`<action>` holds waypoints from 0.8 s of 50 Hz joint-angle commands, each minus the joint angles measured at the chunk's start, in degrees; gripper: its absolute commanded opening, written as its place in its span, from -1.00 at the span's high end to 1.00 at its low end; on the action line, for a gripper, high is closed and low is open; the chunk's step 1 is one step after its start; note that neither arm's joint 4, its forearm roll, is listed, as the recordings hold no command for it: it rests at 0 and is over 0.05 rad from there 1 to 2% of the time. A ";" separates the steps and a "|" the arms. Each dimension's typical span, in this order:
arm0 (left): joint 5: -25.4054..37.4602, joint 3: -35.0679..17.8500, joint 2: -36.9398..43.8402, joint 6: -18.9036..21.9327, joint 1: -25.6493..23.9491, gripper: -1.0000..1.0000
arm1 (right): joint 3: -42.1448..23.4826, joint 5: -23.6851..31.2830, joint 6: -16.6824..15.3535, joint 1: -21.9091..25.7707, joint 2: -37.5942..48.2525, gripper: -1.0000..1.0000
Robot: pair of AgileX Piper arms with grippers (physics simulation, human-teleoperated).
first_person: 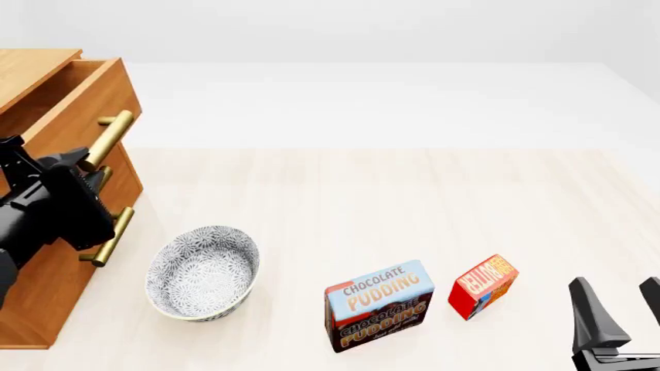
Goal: Put the butter at the back in the top drawer of the cabinet and close it.
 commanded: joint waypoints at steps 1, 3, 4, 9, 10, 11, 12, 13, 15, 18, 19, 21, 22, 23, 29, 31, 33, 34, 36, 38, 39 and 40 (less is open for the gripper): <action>1.25 1.73 -0.49 0.16 -0.26 1.00 | 0.00 0.00 0.00 0.00 0.00 -1.00; 1.25 1.73 -0.49 0.16 -0.26 1.00 | 0.00 0.00 0.00 0.00 0.00 -1.00; 1.25 1.73 -0.49 0.16 -0.26 1.00 | 0.00 0.00 0.00 0.00 0.00 -1.00; 1.25 1.73 -0.49 0.16 -0.26 1.00 | 0.00 0.00 0.00 0.00 0.00 -1.00; 1.25 1.73 -0.49 0.16 -0.26 -1.00 | 0.00 0.00 0.00 0.00 0.00 -1.00; 1.25 1.73 -0.49 0.16 -0.26 -1.00 | 0.00 0.00 0.00 0.00 0.00 -1.00; 1.25 1.73 -0.49 0.16 -0.26 -1.00 | 0.00 0.00 0.00 0.00 0.00 -1.00; 1.25 1.73 -0.49 0.16 -0.26 -1.00 | 0.00 0.00 0.00 0.00 0.00 -1.00; 1.25 1.73 -0.49 0.16 -0.26 -1.00 | 0.00 0.00 0.00 0.00 0.00 -1.00; 1.25 1.73 -0.49 0.16 -0.26 -1.00 | 0.00 0.00 0.00 0.00 0.00 -1.00; 1.25 1.73 -0.49 0.16 -0.26 -1.00 | 0.00 0.00 0.00 0.00 0.00 -1.00; 1.25 1.73 -0.49 0.16 -0.26 -1.00 | 0.00 0.00 0.00 0.00 0.00 -1.00; 1.25 1.73 -0.49 0.16 -0.26 -1.00 | 0.00 0.00 0.00 0.00 0.00 -1.00; 1.25 1.73 -0.49 0.16 -0.26 -1.00 | 0.00 0.00 0.00 0.00 0.00 -1.00; 1.25 1.73 -0.49 0.16 -0.26 -1.00 | 0.00 0.00 0.00 0.00 0.00 -1.00; 1.25 1.73 -0.49 0.16 -0.26 -1.00 | 0.00 0.00 0.00 0.00 0.00 -1.00; 1.25 1.73 -0.49 0.16 -0.26 -1.00 | 0.00 0.00 0.00 0.00 0.00 -1.00; 1.25 1.73 -0.49 0.16 -0.26 -1.00 | 0.00 0.00 0.00 0.00 0.00 -1.00; 1.25 1.73 -0.49 0.16 -0.26 -1.00 | 0.00 0.00 0.00 0.00 0.00 -1.00; 1.25 1.73 -0.49 0.16 -0.26 -1.00 | 0.00 0.00 0.00 0.00 0.00 -1.00; 1.25 1.73 -0.49 0.16 -0.26 -1.00 | 0.00 0.00 0.00 0.00 0.00 -1.00; 1.25 1.73 -0.49 0.16 -0.26 -1.00 | 0.00 0.00 0.00 0.00 0.00 -1.00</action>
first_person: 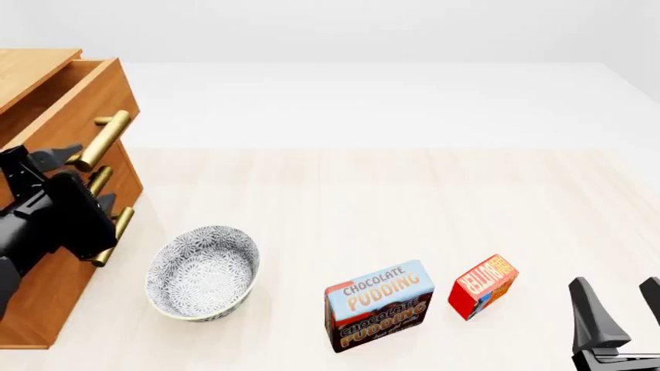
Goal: Put the butter at the back in the top drawer of the cabinet and close it.
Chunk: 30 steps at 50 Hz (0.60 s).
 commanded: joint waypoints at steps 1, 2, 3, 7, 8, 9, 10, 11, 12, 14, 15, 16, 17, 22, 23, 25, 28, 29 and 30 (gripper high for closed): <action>0.15 0.19 -0.02 -0.04 0.12 -1.00 | 0.00 0.00 0.00 0.00 0.00 -1.00; 0.15 0.19 -0.02 -0.04 0.12 -1.00 | 0.00 0.00 0.00 0.00 0.00 -1.00; 0.15 0.19 -0.02 -0.04 0.12 -1.00 | 0.00 0.00 0.00 0.00 0.00 -1.00; 0.15 0.19 -0.02 -0.04 0.12 -1.00 | 0.00 0.00 0.00 0.00 0.00 -1.00; 0.15 0.19 -0.02 -0.04 0.12 -1.00 | 0.00 0.00 0.00 0.00 0.00 -1.00; 0.15 0.19 -0.02 -0.04 0.12 -1.00 | 0.00 0.00 0.00 0.00 0.00 -1.00; 0.15 0.19 -0.02 -0.04 0.12 -1.00 | 0.00 0.00 0.00 0.00 0.00 -1.00; 0.15 0.19 -0.02 -0.04 0.12 -1.00 | 0.00 0.00 0.00 0.00 0.00 -1.00; 0.15 0.19 -0.02 -0.04 0.12 -1.00 | 0.00 0.00 0.00 0.00 0.00 -1.00; 0.15 0.19 -0.02 -0.04 0.12 -1.00 | 0.00 0.00 0.00 0.00 0.00 -1.00; 0.15 0.19 -0.02 -0.04 0.12 -1.00 | 0.00 0.00 0.00 0.00 0.00 -1.00; 0.15 0.19 -0.02 -0.04 0.12 -1.00 | 0.00 0.00 0.00 0.00 0.00 -1.00; 0.15 0.19 -0.02 -0.04 0.12 -1.00 | 0.00 0.00 0.00 0.00 0.00 -1.00; 0.15 0.19 -0.02 -0.04 0.12 -1.00 | 0.00 0.00 0.00 0.00 0.00 -1.00; 0.15 0.19 -0.02 -0.04 0.12 -1.00 | 0.00 0.00 0.00 0.00 0.00 -1.00; 0.15 0.19 -0.02 -0.04 0.12 -1.00 | 0.00 0.00 0.00 0.00 0.00 -1.00; 0.15 0.19 -0.02 -0.04 0.12 -1.00 | 0.00 0.00 0.00 0.00 0.00 -1.00; 0.15 0.19 -0.02 -0.04 0.12 -1.00 | 0.00 0.00 0.00 0.00 0.00 -1.00; 0.15 0.19 -0.02 -0.04 0.12 -1.00 | 0.00 0.00 0.00 0.00 0.00 -1.00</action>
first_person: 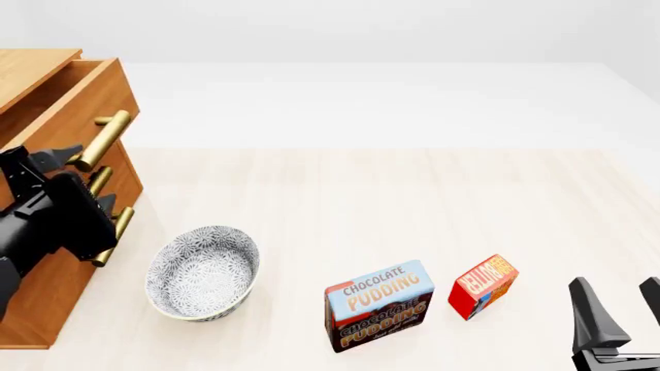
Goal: Put the butter at the back in the top drawer of the cabinet and close it.
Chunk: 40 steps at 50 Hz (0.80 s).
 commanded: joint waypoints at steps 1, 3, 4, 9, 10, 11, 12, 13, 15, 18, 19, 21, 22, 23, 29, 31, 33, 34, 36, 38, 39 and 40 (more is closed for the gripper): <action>0.07 0.10 0.00 -0.04 0.15 -1.00 | 0.00 0.00 0.00 0.00 0.00 -1.00; 0.07 0.10 0.00 -0.04 0.15 -1.00 | 0.00 0.00 0.00 0.00 0.00 -1.00; 0.07 0.10 0.00 -0.04 0.15 -1.00 | 0.00 0.00 0.00 0.00 0.00 -1.00; 0.07 0.10 0.00 -0.04 0.15 -1.00 | 0.00 0.00 0.00 0.00 0.00 -1.00; 0.07 0.10 0.00 -0.04 0.15 -1.00 | 0.00 0.00 0.00 0.00 0.00 -1.00; 0.07 0.10 0.00 -0.04 0.15 -1.00 | 0.00 0.00 0.00 0.00 0.00 -1.00; 0.07 0.10 0.00 -0.04 0.15 -1.00 | 0.00 0.00 0.00 0.00 0.00 -1.00; 0.07 0.10 0.00 -0.04 0.15 -1.00 | 0.00 0.00 0.00 0.00 0.00 -1.00; 0.07 0.10 0.00 -0.04 0.15 -1.00 | 0.00 0.00 0.00 0.00 0.00 -1.00; 0.07 0.10 0.00 -0.04 0.15 -1.00 | 0.00 0.00 0.00 0.00 0.00 -1.00; 0.07 0.10 0.00 -0.04 0.15 -1.00 | 0.00 0.00 0.00 0.00 0.00 -1.00; 0.07 0.10 0.00 -0.04 0.15 -1.00 | 0.00 0.00 0.00 0.00 0.00 -1.00; 0.07 0.10 0.00 -0.04 0.15 -1.00 | 0.00 0.00 0.00 0.00 0.00 -1.00; 0.07 0.10 0.00 -0.04 0.15 -1.00 | 0.00 0.00 0.00 0.00 0.00 -1.00; 0.07 0.10 0.00 -0.04 0.15 -1.00 | 0.00 0.00 0.00 0.00 0.00 -1.00; 0.07 0.10 0.00 -0.04 0.15 -1.00 | 0.00 0.00 0.00 0.00 0.00 -1.00; 22.98 -20.66 -19.56 -15.81 -6.74 -1.00 | 0.00 0.00 0.00 0.00 0.00 -1.00; 36.63 -21.25 -19.70 -16.10 -6.64 -1.00 | 0.00 0.00 0.00 0.00 0.00 -1.00; 37.92 -22.41 -19.79 -16.81 -6.47 -1.00 | 0.00 0.00 0.00 0.00 0.00 -1.00; 38.63 -23.21 -19.94 -17.18 -6.47 -1.00 | 0.00 0.00 0.00 0.00 0.00 -1.00; 38.64 -23.21 -19.94 -17.18 -6.47 -1.00 | 0.00 0.00 0.00 0.00 0.00 -1.00; 39.52 -23.86 -19.94 -17.71 -6.41 -1.00 | 0.00 0.00 0.00 0.00 0.00 -1.00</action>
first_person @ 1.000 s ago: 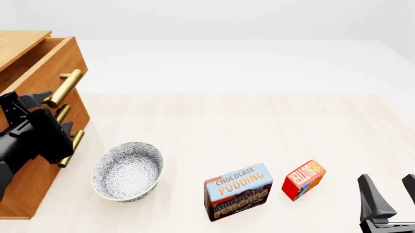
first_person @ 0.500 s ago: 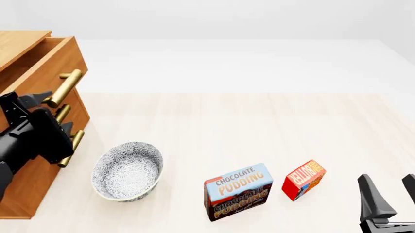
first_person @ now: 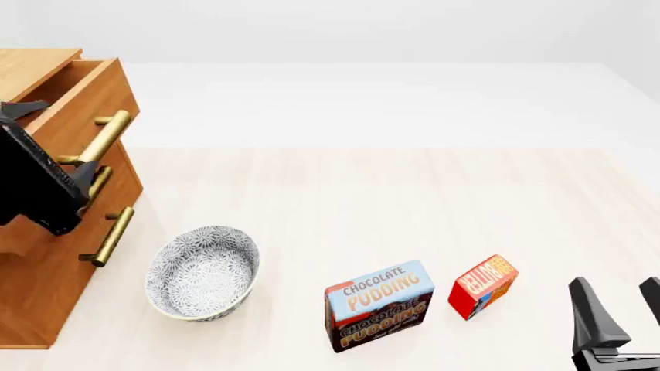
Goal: Put the butter at the back in the top drawer of the cabinet and close it.
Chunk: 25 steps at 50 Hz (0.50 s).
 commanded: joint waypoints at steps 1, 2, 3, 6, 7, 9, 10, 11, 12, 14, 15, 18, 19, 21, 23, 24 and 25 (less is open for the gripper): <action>21.49 -12.90 -10.19 -9.41 -3.11 -1.00 | 0.00 0.00 0.00 0.00 0.00 -1.00; 21.70 -13.23 -10.11 -9.65 -3.35 -1.00 | 0.00 0.00 0.00 0.00 0.00 -1.00; 22.27 -14.08 -9.38 -10.45 -4.14 -1.00 | 0.00 0.00 0.00 0.00 0.00 -1.00; 23.31 -14.80 -9.89 -10.91 -3.89 -1.00 | 0.00 0.00 0.00 0.00 0.00 -1.00; 23.81 -15.12 -9.89 -11.23 -3.77 -1.00 | 0.00 0.00 0.00 0.00 0.00 -1.00; 24.28 -15.43 -10.00 -11.45 -3.69 -1.00 | 0.00 0.00 0.00 0.00 0.00 -1.00; 24.54 -15.60 -10.12 -11.55 -3.62 -1.00 | 0.00 0.00 0.00 0.00 0.00 -1.00; 24.98 -15.93 -10.15 -11.80 -3.52 -1.00 | 0.00 0.00 0.00 0.00 0.00 -1.00; 25.77 -16.57 -10.05 -12.28 -3.41 -1.00 | 0.00 0.00 0.00 0.00 0.00 -1.00; 26.57 -17.52 -9.95 -12.76 -3.46 -1.00 | 0.00 0.00 0.00 0.00 0.00 -1.00; 27.41 -18.47 -9.65 -13.40 -3.48 -1.00 | 0.00 0.00 0.00 0.00 0.00 -1.00; 29.41 -20.85 -8.49 -15.06 -3.63 -1.00 | 0.00 0.00 0.00 0.00 0.00 -1.00; 29.78 -21.23 -8.46 -15.38 -3.53 -1.00 | 0.00 0.00 0.00 0.00 0.00 -1.00; 30.52 -22.15 -7.83 -16.23 -3.74 -1.00 | 0.00 0.00 0.00 0.00 0.00 -1.00; 33.22 -24.33 -5.58 -18.82 -4.02 -1.00 | 0.00 0.00 0.00 0.00 0.00 -1.00; 33.84 -25.07 -5.40 -19.32 -3.87 -1.00 | 0.00 0.00 0.00 0.00 0.00 -1.00; 33.92 -25.62 -4.98 -19.60 -4.30 -1.00 | 0.00 0.00 0.00 0.00 0.00 -1.00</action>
